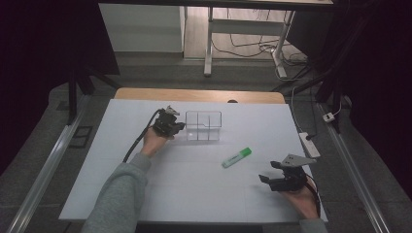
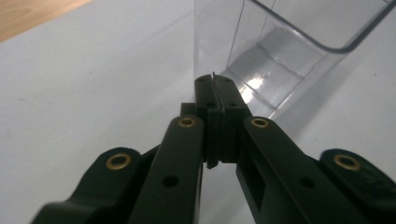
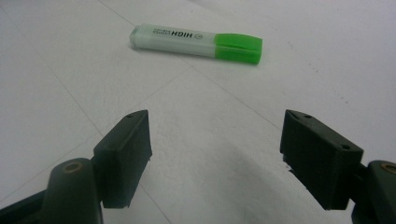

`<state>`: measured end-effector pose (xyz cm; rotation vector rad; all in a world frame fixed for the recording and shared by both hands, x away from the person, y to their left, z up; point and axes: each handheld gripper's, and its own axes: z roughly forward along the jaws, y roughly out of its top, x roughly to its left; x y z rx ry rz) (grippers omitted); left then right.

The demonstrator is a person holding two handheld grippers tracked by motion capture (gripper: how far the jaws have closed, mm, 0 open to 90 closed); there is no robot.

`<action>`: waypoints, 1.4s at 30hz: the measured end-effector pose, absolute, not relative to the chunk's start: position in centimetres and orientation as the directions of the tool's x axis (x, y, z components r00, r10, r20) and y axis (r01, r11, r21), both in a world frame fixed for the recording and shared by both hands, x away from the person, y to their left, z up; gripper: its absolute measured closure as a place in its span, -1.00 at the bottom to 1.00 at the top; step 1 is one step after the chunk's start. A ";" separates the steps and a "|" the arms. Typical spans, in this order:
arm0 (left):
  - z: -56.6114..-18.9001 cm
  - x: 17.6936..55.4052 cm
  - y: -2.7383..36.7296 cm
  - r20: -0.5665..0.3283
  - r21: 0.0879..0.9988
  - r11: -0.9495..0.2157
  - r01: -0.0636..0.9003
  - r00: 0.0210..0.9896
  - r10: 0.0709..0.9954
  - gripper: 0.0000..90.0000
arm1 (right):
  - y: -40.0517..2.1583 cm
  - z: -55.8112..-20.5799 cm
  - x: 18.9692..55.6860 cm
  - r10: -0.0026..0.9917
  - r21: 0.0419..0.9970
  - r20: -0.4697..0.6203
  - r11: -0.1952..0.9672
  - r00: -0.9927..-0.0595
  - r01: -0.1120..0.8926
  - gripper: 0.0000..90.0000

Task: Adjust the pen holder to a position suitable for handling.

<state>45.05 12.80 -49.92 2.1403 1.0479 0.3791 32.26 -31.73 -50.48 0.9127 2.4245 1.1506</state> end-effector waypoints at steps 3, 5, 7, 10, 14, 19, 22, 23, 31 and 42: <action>-49.7 44.6 13.6 -0.046 0.716 -0.408 0.567 0.621 0.783 0.98 | -31.8 -50.5 32.2 0.661 0.778 -0.003 0.473 -0.750 0.414 -0.46; -49.6 44.0 14.3 -0.041 0.717 -0.409 0.564 0.620 0.784 0.98 | -31.8 -50.5 32.2 0.662 0.778 -0.001 0.471 -0.750 0.415 -0.46; -49.6 43.7 14.7 -0.036 0.719 -0.410 0.561 0.619 0.785 0.98 | -31.8 -50.5 32.2 0.662 0.779 -0.003 0.471 -0.749 0.413 -0.46; -49.3 42.5 15.8 -0.027 0.728 -0.410 0.549 0.621 0.783 0.98 | -31.8 -50.4 32.2 0.661 0.785 -0.006 0.468 -0.750 0.406 -0.45; -48.9 40.9 17.1 -0.018 0.741 -0.406 0.534 0.621 0.784 0.98 | -31.7 -50.3 32.2 0.655 0.789 0.000 0.464 -0.756 0.402 -0.45; -48.8 39.0 17.9 -0.032 0.751 -0.396 0.528 0.628 0.777 0.88 | -31.6 -50.3 32.4 0.649 0.793 0.004 0.462 -0.761 0.397 -0.45; -48.6 37.7 18.1 -0.037 0.761 -0.389 0.520 0.632 0.774 0.45 | -31.5 -50.2 32.5 0.648 0.798 0.010 0.453 -0.762 0.396 -0.45; -48.5 37.3 18.1 -0.039 0.765 -0.384 0.517 0.633 0.773 0.45 | -31.5 -50.2 32.5 0.648 0.798 0.010 0.453 -0.762 0.396 -0.45; -48.4 33.5 19.1 -0.074 0.764 -0.356 0.539 0.620 0.781 -0.08 | -31.6 -50.1 32.4 0.654 0.803 0.012 0.444 -0.756 0.397 -0.46; -49.3 28.7 19.9 -0.016 0.757 -0.414 0.505 0.648 0.761 -0.25 | -31.9 -49.8 32.1 0.660 0.805 0.005 0.443 -0.751 0.394 -0.45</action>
